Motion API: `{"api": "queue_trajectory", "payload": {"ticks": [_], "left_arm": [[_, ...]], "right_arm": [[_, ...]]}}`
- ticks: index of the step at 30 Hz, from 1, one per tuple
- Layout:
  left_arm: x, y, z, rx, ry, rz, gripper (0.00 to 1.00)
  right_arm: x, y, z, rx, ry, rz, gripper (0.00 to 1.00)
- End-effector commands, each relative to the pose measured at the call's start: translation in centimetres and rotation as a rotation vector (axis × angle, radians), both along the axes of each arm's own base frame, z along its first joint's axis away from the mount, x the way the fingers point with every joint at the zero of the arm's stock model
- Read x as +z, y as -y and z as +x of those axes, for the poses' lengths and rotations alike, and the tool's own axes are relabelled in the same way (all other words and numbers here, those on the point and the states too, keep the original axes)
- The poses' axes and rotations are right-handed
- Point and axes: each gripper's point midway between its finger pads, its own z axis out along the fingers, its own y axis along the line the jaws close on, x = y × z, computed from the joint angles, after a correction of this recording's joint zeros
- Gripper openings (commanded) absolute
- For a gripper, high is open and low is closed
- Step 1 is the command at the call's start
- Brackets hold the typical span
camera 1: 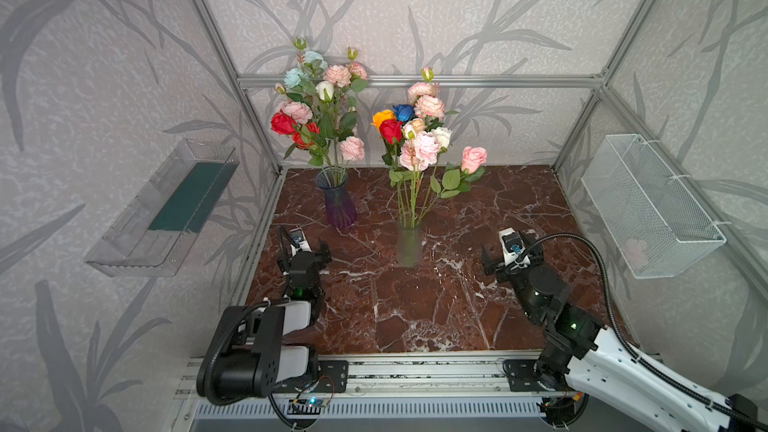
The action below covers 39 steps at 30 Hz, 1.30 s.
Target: Arrange the flowers into the vase
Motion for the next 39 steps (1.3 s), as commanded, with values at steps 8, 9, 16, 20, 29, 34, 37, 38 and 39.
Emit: {"api": "queue_trajectory", "payload": {"ticks": [8, 9, 16, 20, 29, 34, 37, 38, 39], "left_arm": [[0.1, -0.3, 3.0, -0.027, 0.05, -0.073, 0.99], [-0.2, 0.0, 3.7, -0.048, 0.017, -0.069, 0.99], [-0.5, 0.8, 5.1, -0.114, -0.011, -0.045, 0.99], [-0.4, 0.8, 5.1, -0.114, -0.004, -0.044, 0.99], [-0.4, 0.8, 5.1, -0.114, -0.005, -0.043, 0.99], [-0.3, 0.9, 5.1, -0.115, -0.004, -0.043, 0.99], [-0.4, 0.9, 5.1, -0.115, -0.006, -0.042, 0.99], [-0.4, 0.9, 5.1, -0.116, -0.007, -0.042, 0.99], [-0.3, 0.9, 5.2, -0.116, -0.006, -0.042, 0.99]], "right_arm": [[-0.3, -0.1, 0.7, -0.001, -0.016, -0.001, 0.99], [-0.4, -0.4, 0.9, 0.013, -0.021, -0.01, 0.99], [-0.3, 1.1, 2.2, -0.078, -0.002, -0.064, 0.99], [-1.9, 3.4, 3.0, -0.116, -0.002, -0.058, 0.99], [-7.2, 5.7, 6.7, -0.17, 0.028, -0.021, 0.99], [-11.1, 7.2, 8.5, -0.249, 0.063, 0.005, 0.99], [-13.1, 6.8, 9.4, -0.241, 0.017, -0.013, 0.99], [-13.1, 6.7, 9.6, -0.236, 0.017, -0.011, 0.99], [-13.1, 6.9, 9.6, -0.241, 0.016, -0.003, 0.99]]}}
